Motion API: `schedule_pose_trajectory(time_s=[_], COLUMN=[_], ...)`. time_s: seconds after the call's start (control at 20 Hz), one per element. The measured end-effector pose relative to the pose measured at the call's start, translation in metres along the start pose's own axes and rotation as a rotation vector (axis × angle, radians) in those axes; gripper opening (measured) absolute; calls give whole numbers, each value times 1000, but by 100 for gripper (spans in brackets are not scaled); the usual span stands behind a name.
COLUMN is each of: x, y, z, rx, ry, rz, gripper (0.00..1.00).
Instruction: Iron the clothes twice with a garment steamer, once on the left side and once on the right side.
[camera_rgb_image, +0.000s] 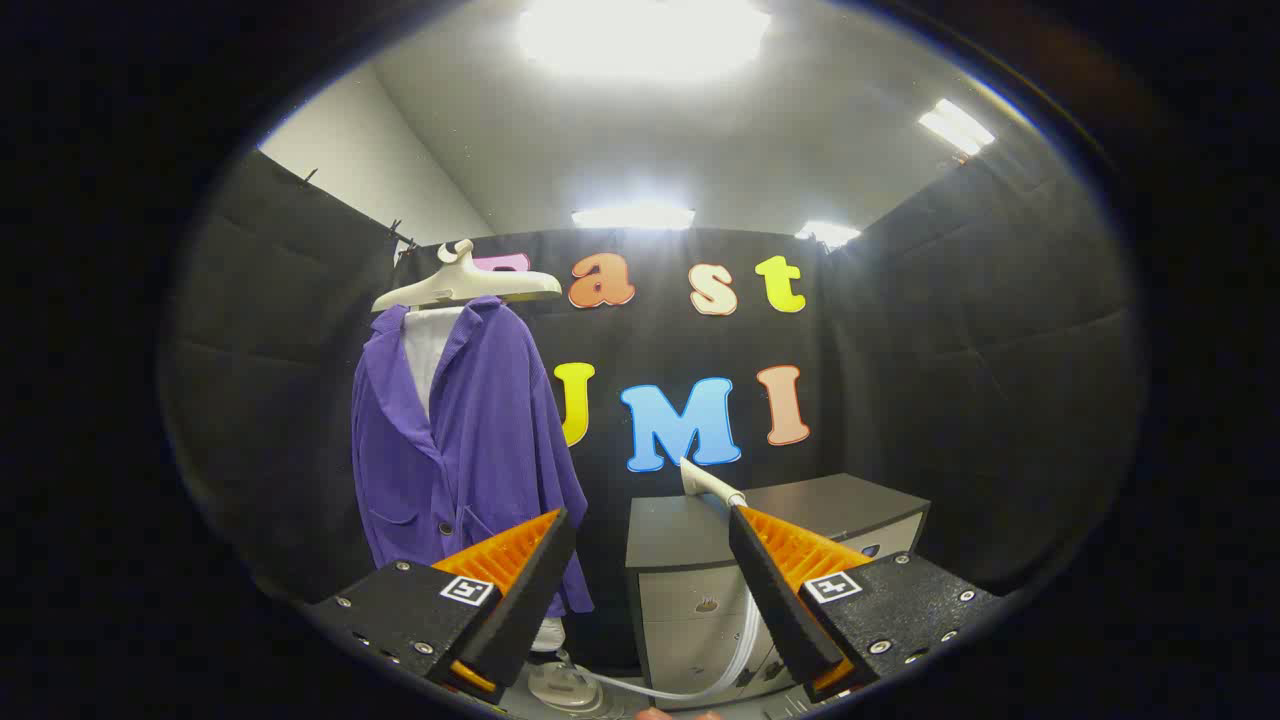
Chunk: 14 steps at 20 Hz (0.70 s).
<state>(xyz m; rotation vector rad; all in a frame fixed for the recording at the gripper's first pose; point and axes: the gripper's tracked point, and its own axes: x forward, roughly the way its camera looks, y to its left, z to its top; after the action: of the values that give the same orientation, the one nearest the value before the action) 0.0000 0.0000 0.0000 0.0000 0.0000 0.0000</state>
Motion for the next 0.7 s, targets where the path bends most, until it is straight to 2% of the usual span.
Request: schedule_pose_trajectory(time_s=[0.4, 0.7], x=[-2, -13], y=[-14, 3], z=[6, 7], rx=[7, -9], ry=[-11, -13], rz=[-36, 1], gripper=[96, 96])
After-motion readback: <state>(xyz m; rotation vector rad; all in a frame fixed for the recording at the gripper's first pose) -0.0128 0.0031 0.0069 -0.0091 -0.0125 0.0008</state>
